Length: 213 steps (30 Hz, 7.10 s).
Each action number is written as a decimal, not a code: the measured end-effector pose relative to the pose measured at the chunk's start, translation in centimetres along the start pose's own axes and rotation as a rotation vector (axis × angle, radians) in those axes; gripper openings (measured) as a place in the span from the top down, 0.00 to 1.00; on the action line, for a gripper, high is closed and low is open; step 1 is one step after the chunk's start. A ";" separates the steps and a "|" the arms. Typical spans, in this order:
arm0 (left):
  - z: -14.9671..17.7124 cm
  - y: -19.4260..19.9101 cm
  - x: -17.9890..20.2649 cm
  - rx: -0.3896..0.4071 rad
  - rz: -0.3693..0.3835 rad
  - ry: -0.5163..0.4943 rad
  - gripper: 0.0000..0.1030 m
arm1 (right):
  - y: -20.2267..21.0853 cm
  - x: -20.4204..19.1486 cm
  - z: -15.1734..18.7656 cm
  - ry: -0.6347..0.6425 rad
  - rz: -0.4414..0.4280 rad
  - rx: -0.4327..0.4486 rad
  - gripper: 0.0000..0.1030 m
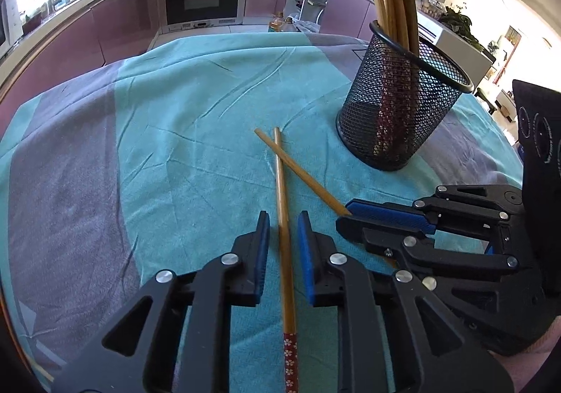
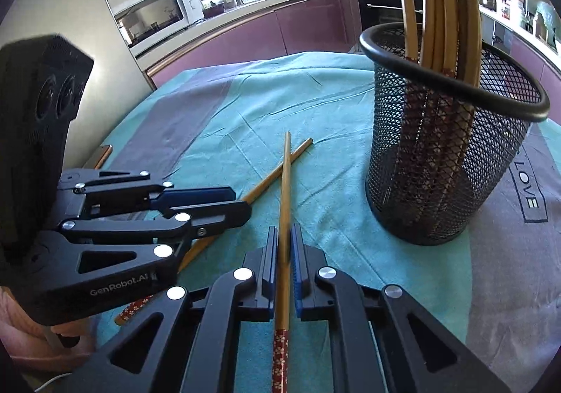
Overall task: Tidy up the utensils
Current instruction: 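Close the left tool on a chopstick while the right tool grasps the other chopstick, then raise both chopsticks upright and carry them toward the mesh cup, then lower both chopsticks into the mesh cup and open both tools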
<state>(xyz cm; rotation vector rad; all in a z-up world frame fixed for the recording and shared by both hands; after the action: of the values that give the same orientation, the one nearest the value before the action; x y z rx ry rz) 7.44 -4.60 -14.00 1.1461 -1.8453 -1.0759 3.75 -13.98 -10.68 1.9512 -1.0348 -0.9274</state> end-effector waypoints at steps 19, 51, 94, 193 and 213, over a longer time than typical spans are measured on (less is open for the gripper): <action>-0.2 1.4 0.4 0.055 0.011 0.016 0.93 | 2.7 0.0 -0.1 0.008 -0.039 0.093 0.95; 0.5 9.1 1.0 0.205 0.095 0.006 0.93 | 9.7 1.0 0.5 -0.024 -0.077 0.271 0.94; 0.1 11.0 1.4 0.263 0.106 -0.024 0.93 | 12.7 1.8 0.4 -0.020 -0.055 0.343 0.94; -2.1 15.9 3.1 0.378 0.106 -0.124 0.93 | 17.5 3.8 -2.9 0.019 -0.045 0.459 0.94; -2.1 17.7 3.6 0.435 0.104 -0.138 0.93 | 18.5 3.9 -4.1 0.035 -0.045 0.483 0.94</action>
<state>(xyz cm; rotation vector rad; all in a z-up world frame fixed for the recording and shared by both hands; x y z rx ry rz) 1.98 -3.85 3.37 1.2208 -2.2959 -0.7274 2.35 -23.89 5.86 2.3806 -1.2870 -0.7060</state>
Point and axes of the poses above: each gripper's, at about its wrist camera, not at the fingertips, and y roughly against the way its jaws point, x to its right, z to its underside, the point moved 2 cm from there along -y, roughly the way its jaws point, and after that the axes turned 10 degrees about -x, right-handed, at the moved point
